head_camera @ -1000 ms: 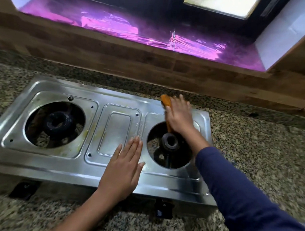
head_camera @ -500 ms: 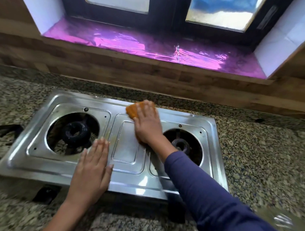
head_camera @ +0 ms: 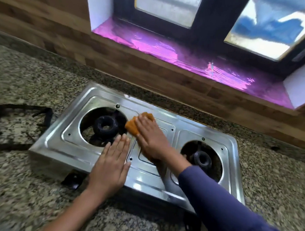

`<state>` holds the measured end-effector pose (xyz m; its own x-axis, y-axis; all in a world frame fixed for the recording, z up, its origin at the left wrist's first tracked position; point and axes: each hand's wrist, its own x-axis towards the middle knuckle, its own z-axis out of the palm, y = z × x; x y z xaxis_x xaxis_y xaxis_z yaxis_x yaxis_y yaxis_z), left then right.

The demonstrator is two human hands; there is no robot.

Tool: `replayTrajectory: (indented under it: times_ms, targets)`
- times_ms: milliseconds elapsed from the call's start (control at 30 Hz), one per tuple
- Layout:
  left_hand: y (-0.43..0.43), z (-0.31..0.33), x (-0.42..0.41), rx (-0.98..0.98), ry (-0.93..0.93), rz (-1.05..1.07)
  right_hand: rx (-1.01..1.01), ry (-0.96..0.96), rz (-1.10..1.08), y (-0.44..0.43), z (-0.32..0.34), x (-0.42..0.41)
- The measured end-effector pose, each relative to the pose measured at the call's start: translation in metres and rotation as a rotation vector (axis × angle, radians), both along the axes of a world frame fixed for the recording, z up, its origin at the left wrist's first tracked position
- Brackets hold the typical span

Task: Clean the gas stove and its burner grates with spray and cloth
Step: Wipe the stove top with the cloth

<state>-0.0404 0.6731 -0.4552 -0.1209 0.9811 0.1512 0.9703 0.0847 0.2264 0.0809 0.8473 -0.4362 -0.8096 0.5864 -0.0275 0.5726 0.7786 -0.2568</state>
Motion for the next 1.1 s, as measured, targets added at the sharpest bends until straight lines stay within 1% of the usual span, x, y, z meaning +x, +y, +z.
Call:
replayTrajectory:
  times_ms: [67,133,200,300,333,367,400,467,533,600,700,800,867,1000,1033,1100]
  targets:
    - [0.000,0.000,0.001,0.002,-0.020,0.003,-0.016,0.023,0.086,-0.037,0.000,0.023]
    - [-0.001,0.001,0.001,0.005,-0.037,0.001,-0.025,0.058,0.045,-0.055,0.000,0.050]
    - [-0.002,0.002,0.001,0.011,-0.056,-0.002,0.026,0.052,-0.164,-0.042,-0.004,0.065]
    - [-0.002,0.002,0.001,-0.001,-0.050,-0.020,0.095,0.006,-0.570,0.014,-0.008,0.054]
    - [-0.001,0.002,0.001,-0.010,-0.047,-0.024,0.091,-0.009,-0.645,0.032,-0.007,0.044]
    - [-0.001,0.001,0.000,-0.019,-0.046,-0.027,0.075,-0.021,-0.664,0.046,-0.005,0.031]
    - [-0.001,0.002,0.000,-0.026,-0.043,-0.028,0.056,-0.024,-0.629,0.055,-0.003,0.018]
    - [-0.001,0.004,-0.001,-0.024,-0.045,-0.030,0.033,-0.005,-0.473,0.057,-0.003,-0.011]
    - [-0.002,0.007,-0.001,-0.009,-0.055,-0.039,-0.007,0.031,-0.298,0.032,-0.003,-0.026]
    - [-0.003,0.011,-0.001,0.013,-0.068,-0.047,-0.031,0.077,-0.167,-0.011,-0.001,-0.019]
    - [-0.005,0.012,-0.002,0.038,-0.104,-0.063,-0.080,0.131,-0.058,-0.081,0.004,0.023]
    - [-0.005,0.012,-0.003,0.053,-0.119,-0.097,-0.092,0.136,-0.118,-0.109,0.004,0.070]
    - [-0.005,0.012,-0.004,0.058,-0.123,-0.116,-0.061,0.105,-0.231,-0.091,0.001,0.077]
    - [-0.006,0.012,-0.005,0.044,-0.130,-0.130,0.058,0.047,-0.527,-0.004,-0.003,0.038]
    - [-0.006,0.012,-0.005,0.040,-0.135,-0.128,0.071,0.045,-0.573,0.017,-0.001,0.024]
    - [-0.006,0.013,-0.005,0.031,-0.133,-0.122,0.059,0.023,-0.574,0.048,0.003,-0.004]
